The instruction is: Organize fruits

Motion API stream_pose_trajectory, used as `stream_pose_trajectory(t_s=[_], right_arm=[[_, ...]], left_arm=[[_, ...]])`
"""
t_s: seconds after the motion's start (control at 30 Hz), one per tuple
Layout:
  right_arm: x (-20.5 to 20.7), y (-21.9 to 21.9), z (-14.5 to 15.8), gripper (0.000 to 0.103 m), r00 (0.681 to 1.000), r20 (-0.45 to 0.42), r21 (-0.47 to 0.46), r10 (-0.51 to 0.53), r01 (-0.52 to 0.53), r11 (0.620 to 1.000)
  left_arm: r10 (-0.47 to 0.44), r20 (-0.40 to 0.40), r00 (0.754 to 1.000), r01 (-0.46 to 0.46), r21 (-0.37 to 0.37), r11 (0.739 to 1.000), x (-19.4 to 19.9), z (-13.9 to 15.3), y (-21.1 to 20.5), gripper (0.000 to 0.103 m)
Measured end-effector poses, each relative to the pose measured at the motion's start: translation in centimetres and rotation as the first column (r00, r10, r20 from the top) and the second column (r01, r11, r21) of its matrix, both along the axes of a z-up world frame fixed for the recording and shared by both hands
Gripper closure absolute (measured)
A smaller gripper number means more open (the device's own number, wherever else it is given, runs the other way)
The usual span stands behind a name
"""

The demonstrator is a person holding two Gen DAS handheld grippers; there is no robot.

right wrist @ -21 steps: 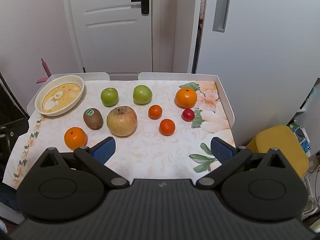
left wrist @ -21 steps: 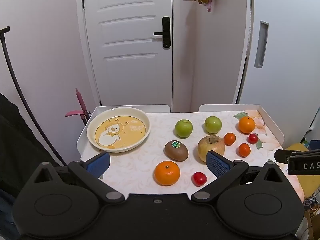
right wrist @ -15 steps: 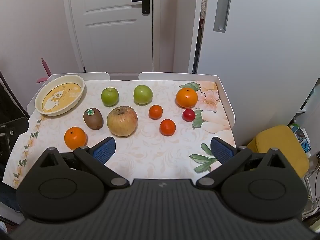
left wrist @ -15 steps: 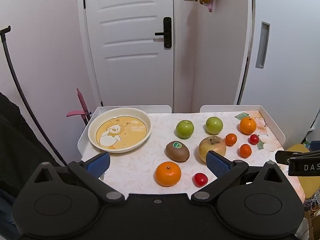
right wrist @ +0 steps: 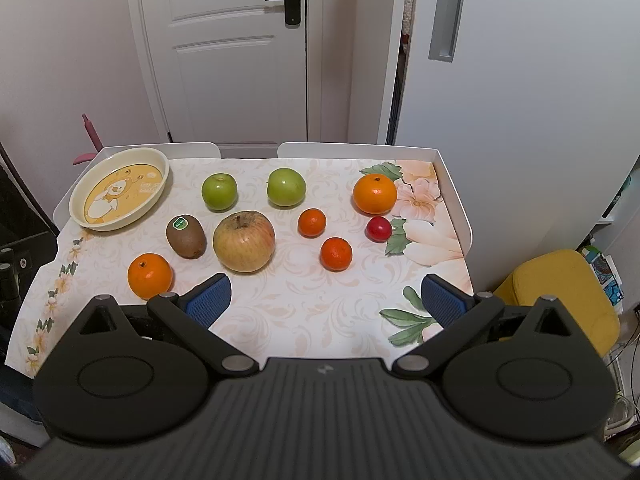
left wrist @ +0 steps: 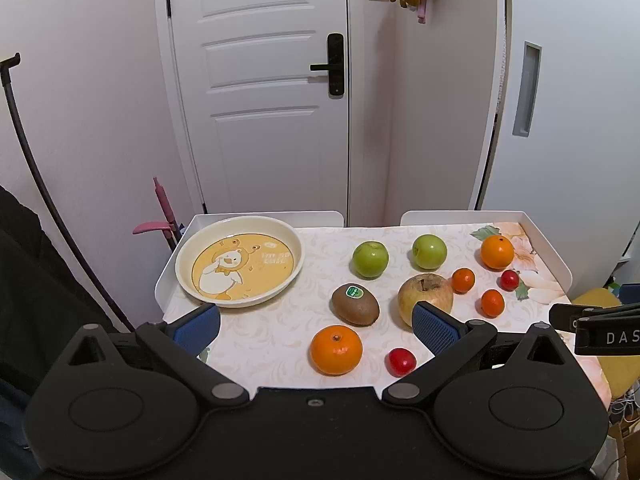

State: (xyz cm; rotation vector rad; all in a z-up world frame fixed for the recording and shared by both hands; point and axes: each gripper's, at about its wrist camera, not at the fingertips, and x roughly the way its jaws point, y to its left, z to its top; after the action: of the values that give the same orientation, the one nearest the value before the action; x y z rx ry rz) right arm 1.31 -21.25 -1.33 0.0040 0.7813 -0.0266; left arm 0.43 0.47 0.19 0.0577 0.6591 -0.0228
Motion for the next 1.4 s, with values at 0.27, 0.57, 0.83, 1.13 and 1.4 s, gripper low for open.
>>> stream_pose_trajectory(t_s=[0.27, 0.57, 0.83, 1.13, 1.4], right_arm=[[0.13, -0.05, -0.13, 0.0, 1.0, -0.002, 0.0, 0.001, -0.001, 1.0], [0.2, -0.01, -0.29, 0.0, 1.0, -0.003, 0.001, 0.002, -0.002, 1.0], [0.25, 0.03, -0.37, 0.0, 1.0, -0.005, 0.002, 0.001, -0.001, 1.0], [0.25, 0.03, -0.38, 0.0, 1.0, -0.005, 0.003, 0.002, -0.002, 1.0], [0.26, 0.02, -0.36, 0.0, 1.0, -0.006, 0.006, -0.002, 0.002, 1.0]], left_arm=[[0.001, 0.001, 1.0, -0.001, 0.002, 1.0, -0.05, -0.04, -0.11, 0.0], [0.002, 0.0, 1.0, -0.002, 0.003, 1.0, 0.06, -0.03, -0.15, 0.0], [0.002, -0.001, 1.0, -0.002, 0.003, 1.0, 0.27, -0.04, -0.16, 0.0], [0.003, -0.002, 1.0, -0.003, 0.001, 1.0, 0.4, -0.06, -0.13, 0.0], [0.003, -0.002, 1.0, -0.003, 0.002, 1.0, 0.41, -0.06, -0.12, 0.0]])
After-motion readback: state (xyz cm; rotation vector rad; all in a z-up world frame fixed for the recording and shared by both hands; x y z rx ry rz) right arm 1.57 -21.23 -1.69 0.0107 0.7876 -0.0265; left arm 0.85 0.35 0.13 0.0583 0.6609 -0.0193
